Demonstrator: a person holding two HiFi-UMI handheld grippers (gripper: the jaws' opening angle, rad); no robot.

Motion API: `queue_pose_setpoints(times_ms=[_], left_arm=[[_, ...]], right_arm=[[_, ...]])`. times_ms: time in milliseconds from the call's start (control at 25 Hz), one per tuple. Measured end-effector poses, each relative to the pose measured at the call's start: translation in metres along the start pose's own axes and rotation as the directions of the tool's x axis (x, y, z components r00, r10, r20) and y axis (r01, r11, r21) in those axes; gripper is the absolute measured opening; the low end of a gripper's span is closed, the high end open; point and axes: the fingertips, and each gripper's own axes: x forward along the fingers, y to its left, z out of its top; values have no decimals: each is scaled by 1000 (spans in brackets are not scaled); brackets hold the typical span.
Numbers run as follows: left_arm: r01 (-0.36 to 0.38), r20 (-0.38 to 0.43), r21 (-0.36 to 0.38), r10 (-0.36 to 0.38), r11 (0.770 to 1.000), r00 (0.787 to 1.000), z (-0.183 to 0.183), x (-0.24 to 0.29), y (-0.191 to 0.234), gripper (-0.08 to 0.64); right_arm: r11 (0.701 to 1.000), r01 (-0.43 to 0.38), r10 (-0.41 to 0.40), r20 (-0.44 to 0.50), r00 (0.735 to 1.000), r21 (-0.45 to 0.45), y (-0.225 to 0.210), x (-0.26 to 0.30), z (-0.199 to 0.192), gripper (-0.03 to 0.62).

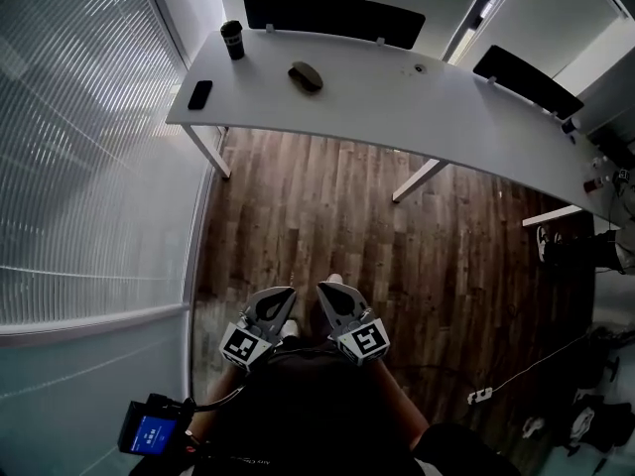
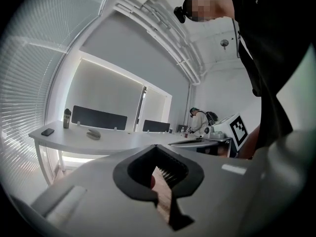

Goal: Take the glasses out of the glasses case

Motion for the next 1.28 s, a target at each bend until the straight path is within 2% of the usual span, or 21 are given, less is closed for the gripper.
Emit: queue_pose_setpoints(times_ms=[80, 160, 240, 360, 600, 800, 960, 1120, 1280], left_arm=[[0, 7, 54, 0, 999, 1000, 0, 14, 8, 6], [-10, 1, 77, 10, 997, 1000, 5, 30, 15, 6], [-29, -5, 64, 30, 998, 1000, 12, 47, 21, 6], [-70, -34, 6, 70, 998, 997, 32, 79, 28, 6], [-72, -49, 64, 75, 995, 996, 39, 131, 35, 6], [-65, -65, 90, 71, 994, 995, 40, 165, 39, 6], [-72, -75, 62, 77, 995, 994, 45, 182, 43, 6], [-40, -60, 74, 45, 996, 997, 41, 197, 54, 6], [1, -52, 19, 0, 1000, 999, 42, 221, 67, 6]], right_arm=[[1000, -12, 12, 4, 1000, 11, -17, 8, 6, 6], [1000, -24, 24, 20, 1000, 10, -35, 15, 14, 6], [999, -36, 36, 36, 999, 12, -55, 20, 19, 6], [999, -31, 30, 48, 998, 32, -92, 27, 30, 6], [999, -14, 11, 58, 998, 47, -164, 24, 46, 6], [996, 60, -62, 25, 998, 69, -227, 21, 37, 6], [987, 133, -133, -8, 991, 94, -260, 10, 24, 6], [981, 164, -164, -13, 986, 107, -276, 9, 29, 6], [973, 207, -206, -24, 978, 106, -285, 14, 23, 6]])
